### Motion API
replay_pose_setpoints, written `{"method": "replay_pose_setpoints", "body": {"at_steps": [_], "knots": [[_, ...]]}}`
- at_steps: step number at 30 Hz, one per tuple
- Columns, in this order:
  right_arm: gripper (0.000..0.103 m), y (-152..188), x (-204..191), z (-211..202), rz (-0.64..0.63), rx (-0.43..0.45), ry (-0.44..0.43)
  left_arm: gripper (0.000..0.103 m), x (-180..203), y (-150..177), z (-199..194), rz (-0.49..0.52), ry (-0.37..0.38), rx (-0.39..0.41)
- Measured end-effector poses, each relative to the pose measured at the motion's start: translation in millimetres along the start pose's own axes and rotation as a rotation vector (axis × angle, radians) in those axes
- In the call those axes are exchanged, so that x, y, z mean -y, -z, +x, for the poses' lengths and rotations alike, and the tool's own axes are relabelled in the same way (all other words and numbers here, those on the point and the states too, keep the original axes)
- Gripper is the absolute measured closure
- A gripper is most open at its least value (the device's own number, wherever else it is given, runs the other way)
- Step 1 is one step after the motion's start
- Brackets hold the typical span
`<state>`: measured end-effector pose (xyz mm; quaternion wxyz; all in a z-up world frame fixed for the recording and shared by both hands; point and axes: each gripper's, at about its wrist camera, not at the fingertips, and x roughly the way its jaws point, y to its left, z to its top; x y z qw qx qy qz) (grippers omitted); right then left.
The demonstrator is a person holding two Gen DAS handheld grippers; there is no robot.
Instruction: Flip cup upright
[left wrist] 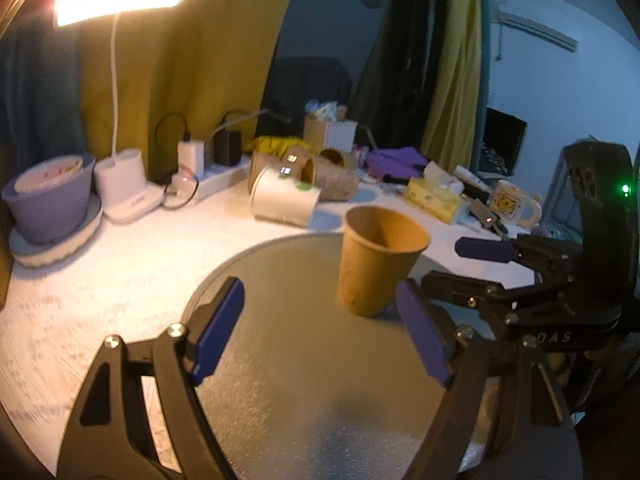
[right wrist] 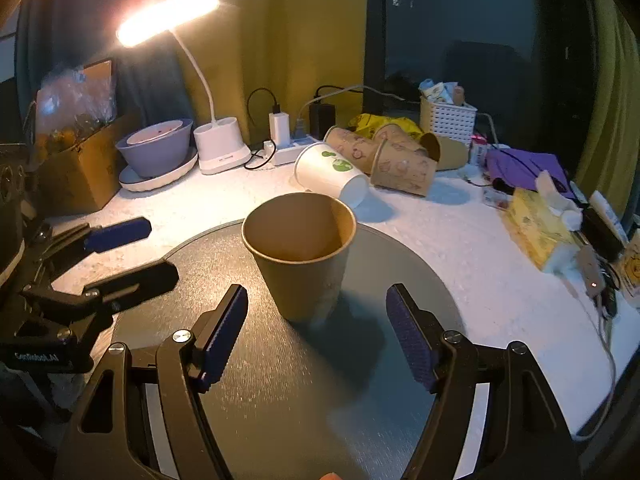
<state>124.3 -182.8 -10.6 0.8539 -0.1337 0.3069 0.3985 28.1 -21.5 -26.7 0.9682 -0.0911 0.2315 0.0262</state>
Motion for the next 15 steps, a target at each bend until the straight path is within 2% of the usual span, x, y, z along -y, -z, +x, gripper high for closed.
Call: {"method": "replay_pose_setpoints", "body": {"at_steps": [7,15], "knots": [[0.028,4.2,0.9,-31.0,0.005,0.047,0.019,0.023,14.2,-8.6,-22.7,0.071,0.055,0.104],[0.028,0.1,3.6,-66.2,0.016,0.134,0.055,0.023,23.0,-15.8,-43.2,0.114,0.084,0.202]]}}
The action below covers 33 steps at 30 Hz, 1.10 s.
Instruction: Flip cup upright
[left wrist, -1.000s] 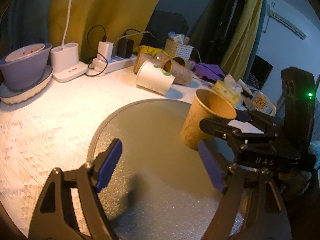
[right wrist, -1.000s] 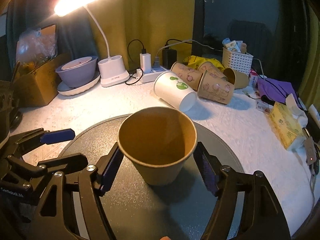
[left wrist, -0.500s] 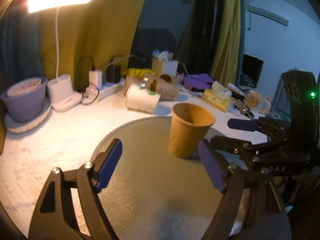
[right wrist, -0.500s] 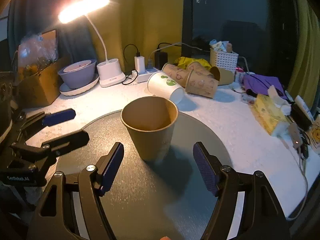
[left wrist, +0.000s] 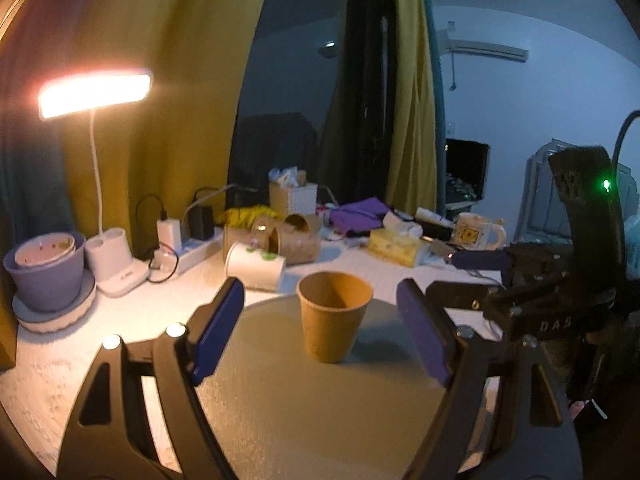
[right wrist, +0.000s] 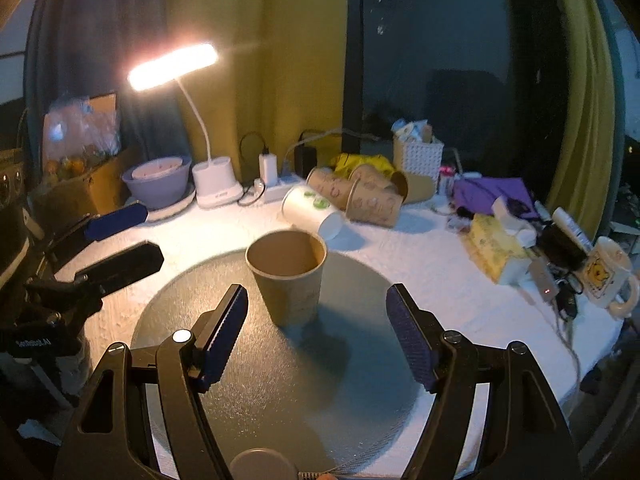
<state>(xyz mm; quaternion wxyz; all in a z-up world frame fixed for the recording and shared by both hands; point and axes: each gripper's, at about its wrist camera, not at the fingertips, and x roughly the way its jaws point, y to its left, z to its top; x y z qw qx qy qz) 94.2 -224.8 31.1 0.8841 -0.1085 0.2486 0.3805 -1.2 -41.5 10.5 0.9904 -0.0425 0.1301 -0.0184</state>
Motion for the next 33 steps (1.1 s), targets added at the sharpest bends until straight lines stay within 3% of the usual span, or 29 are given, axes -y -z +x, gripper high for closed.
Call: {"method": "replay_pose_setpoints", "body": {"at_steps": [16,33], "knots": [[0.028,-17.5,-1.7,-41.7,-0.022,0.129,0.053,0.021,1.6,-18.0,-31.8,-0.017,0.042,0.126],[0.028,-24.8,-9.9,-50.2,-0.038,0.159,0.054,0.020,-12.7,-23.1,-44.4,-0.078,0.022,0.189]]}}
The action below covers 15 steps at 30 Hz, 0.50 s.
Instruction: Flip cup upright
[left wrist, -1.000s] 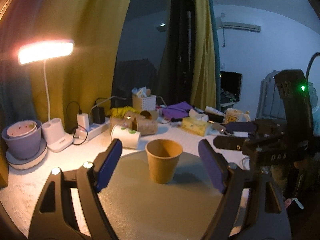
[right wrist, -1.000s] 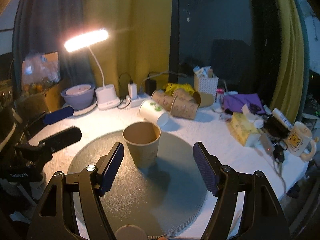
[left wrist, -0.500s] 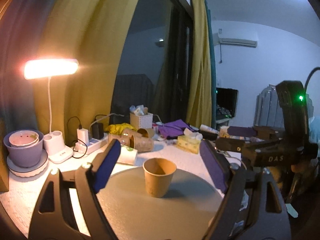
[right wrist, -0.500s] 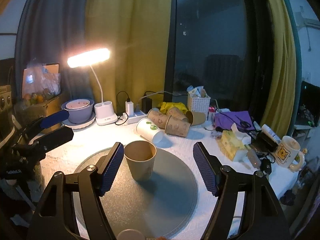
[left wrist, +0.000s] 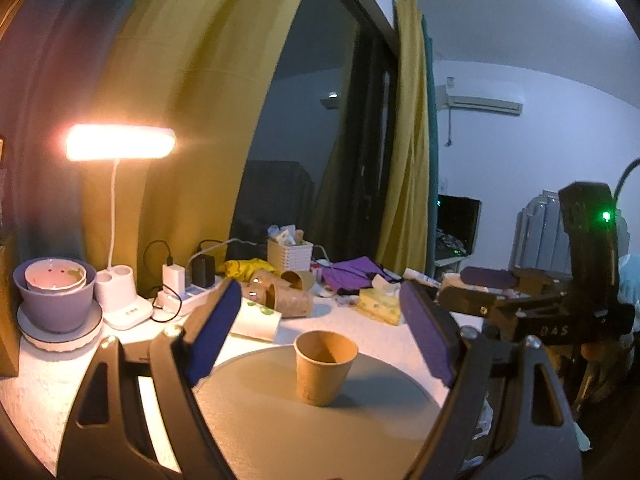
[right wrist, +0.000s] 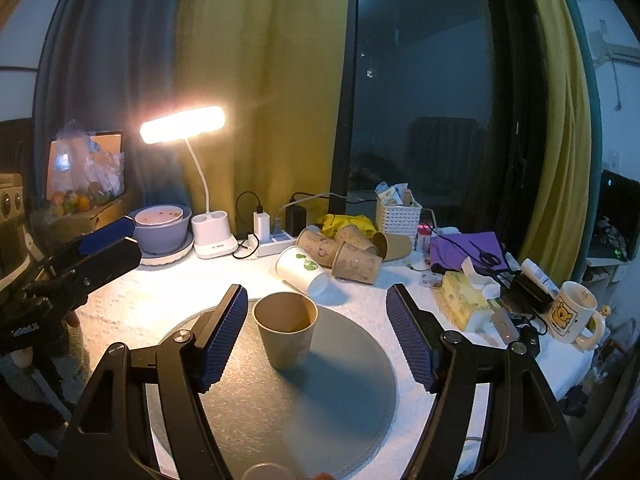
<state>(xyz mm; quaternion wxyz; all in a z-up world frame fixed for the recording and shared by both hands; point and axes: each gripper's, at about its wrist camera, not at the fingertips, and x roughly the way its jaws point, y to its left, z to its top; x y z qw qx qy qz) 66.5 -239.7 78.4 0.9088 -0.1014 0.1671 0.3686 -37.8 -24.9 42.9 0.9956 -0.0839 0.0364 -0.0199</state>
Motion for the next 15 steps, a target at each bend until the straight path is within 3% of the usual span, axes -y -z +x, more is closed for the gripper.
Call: {"method": "replay_pose_setpoints", "body": {"at_steps": [15], "knots": [[0.028,5.8,-9.1,16.5,0.006,-0.038,-0.027,0.020,-5.7,3.5,3.5,-0.024,-0.033,-0.022]]}}
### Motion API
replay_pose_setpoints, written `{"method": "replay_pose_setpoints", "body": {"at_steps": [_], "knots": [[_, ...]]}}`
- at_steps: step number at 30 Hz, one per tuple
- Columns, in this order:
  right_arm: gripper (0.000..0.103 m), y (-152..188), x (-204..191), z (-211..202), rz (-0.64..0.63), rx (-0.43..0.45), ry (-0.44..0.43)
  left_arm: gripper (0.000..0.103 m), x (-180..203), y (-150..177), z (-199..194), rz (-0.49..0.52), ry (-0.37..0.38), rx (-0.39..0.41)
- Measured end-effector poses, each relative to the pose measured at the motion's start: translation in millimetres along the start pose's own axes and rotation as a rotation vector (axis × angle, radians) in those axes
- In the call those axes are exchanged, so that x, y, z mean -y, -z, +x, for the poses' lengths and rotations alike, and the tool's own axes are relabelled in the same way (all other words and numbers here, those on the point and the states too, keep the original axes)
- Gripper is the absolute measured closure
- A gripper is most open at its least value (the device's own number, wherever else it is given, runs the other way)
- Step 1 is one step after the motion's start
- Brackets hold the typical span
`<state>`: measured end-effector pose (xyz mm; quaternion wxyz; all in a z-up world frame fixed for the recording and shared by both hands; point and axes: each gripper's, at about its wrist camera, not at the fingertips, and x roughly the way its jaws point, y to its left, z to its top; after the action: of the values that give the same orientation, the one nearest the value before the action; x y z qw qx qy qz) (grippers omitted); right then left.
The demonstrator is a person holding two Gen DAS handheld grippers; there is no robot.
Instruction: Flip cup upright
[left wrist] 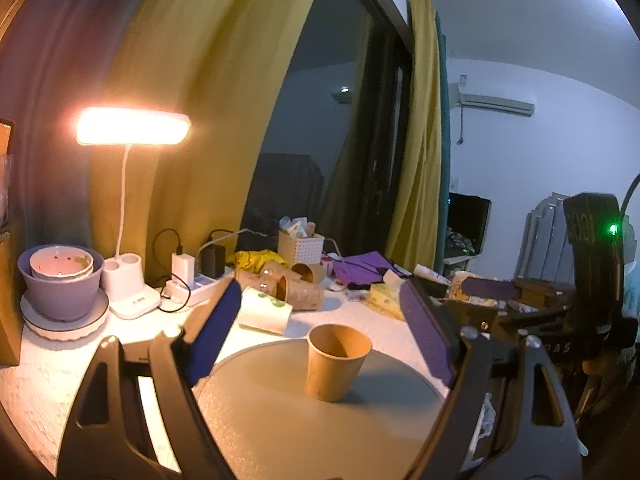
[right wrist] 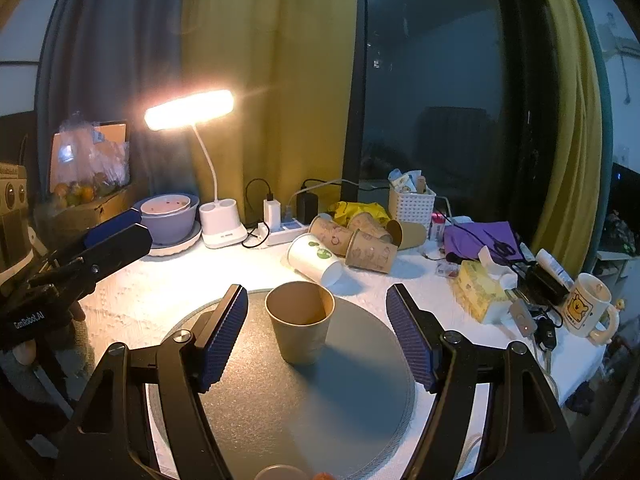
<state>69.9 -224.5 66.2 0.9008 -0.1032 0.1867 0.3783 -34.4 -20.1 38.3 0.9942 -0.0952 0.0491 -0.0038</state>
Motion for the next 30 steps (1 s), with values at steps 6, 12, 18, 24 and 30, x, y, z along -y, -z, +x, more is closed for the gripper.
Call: {"method": "replay_pose_setpoints", "body": {"at_steps": [6,12,18,24,30], "knots": [[0.028,0.2,0.9,0.2,0.001,0.000,0.001,0.020,-0.1,-0.3,-0.7,0.002,-0.001,0.001],[0.028,0.0,2.8,-0.4,0.000,0.003,0.001,0.020,0.2,-0.1,-0.9,0.000,-0.002,0.002],[0.028,-0.1,2.0,-0.5,0.001,0.002,0.002,0.020,-0.1,-0.1,-0.8,0.001,-0.001,0.001],[0.028,-0.2,1.9,-0.4,0.001,0.002,0.003,0.020,-0.6,-0.3,-1.5,0.000,-0.001,0.001],[0.028,-0.2,1.7,-0.3,0.001,0.002,0.002,0.020,-1.9,-1.1,-0.4,0.004,-0.011,-0.002]]}}
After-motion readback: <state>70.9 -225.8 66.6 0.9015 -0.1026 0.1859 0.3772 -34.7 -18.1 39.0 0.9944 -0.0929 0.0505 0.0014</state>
